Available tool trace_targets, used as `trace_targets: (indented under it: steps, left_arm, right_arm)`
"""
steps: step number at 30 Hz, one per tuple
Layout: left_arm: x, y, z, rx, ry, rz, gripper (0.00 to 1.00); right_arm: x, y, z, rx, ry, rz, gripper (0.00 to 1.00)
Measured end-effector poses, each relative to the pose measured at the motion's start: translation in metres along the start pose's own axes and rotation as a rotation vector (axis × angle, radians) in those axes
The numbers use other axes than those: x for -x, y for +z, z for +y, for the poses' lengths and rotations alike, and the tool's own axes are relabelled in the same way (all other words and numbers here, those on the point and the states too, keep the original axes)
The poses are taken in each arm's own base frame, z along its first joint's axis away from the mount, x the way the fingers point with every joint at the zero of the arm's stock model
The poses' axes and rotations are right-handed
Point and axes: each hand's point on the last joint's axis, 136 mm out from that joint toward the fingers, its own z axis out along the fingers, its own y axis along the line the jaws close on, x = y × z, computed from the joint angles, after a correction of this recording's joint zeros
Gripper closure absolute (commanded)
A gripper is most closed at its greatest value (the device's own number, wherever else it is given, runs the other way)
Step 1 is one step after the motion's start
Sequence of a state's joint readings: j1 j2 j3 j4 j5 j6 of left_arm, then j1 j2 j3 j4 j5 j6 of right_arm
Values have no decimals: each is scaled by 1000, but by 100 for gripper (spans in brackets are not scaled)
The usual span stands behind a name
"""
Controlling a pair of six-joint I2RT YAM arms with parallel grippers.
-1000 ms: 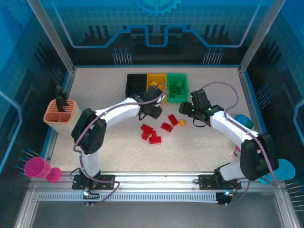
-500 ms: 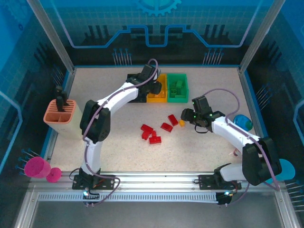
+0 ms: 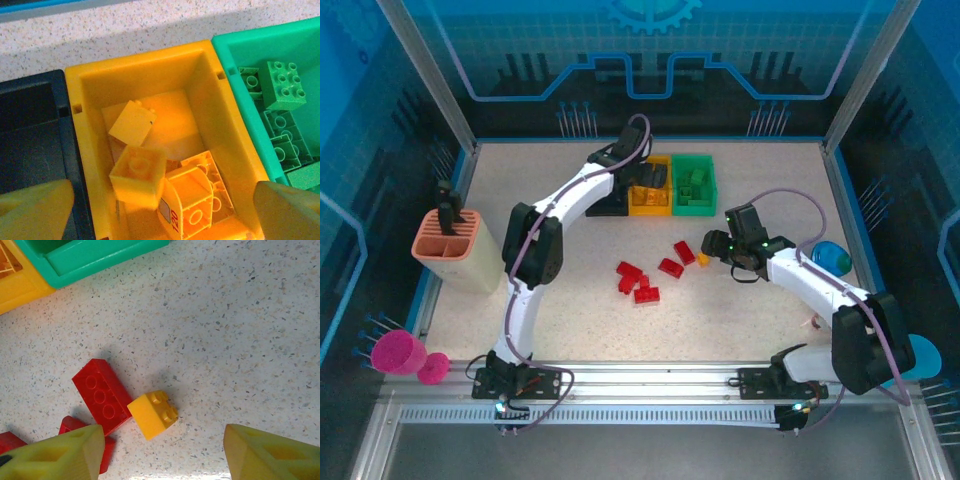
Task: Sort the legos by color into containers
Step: Place the lego in the container, then pick up the lego from the center of the table.
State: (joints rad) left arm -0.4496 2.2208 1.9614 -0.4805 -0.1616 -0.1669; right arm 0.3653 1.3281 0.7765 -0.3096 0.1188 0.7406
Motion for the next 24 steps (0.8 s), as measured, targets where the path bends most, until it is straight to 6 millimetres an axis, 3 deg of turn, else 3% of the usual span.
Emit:
trace_targets:
  steps: [4, 14, 18, 24]
  left_arm:
    - [-12, -20, 5, 0, -13, 6, 4]
    - [-2, -128, 11, -55, -57, -186, 6]
    - [-19, -146, 17, -59, -62, -201, 6]
    - [-54, -158, 28, -47, -69, -178, 6]
  right_arm:
    - [-1, 0, -1, -3, 0, 4, 35]
    - [-22, 22, 5, -52, -73, 106, 38]
    - [-20, 34, 14, -71, -117, 142, 41]
    - [-18, 48, 21, -103, -162, 164, 44]
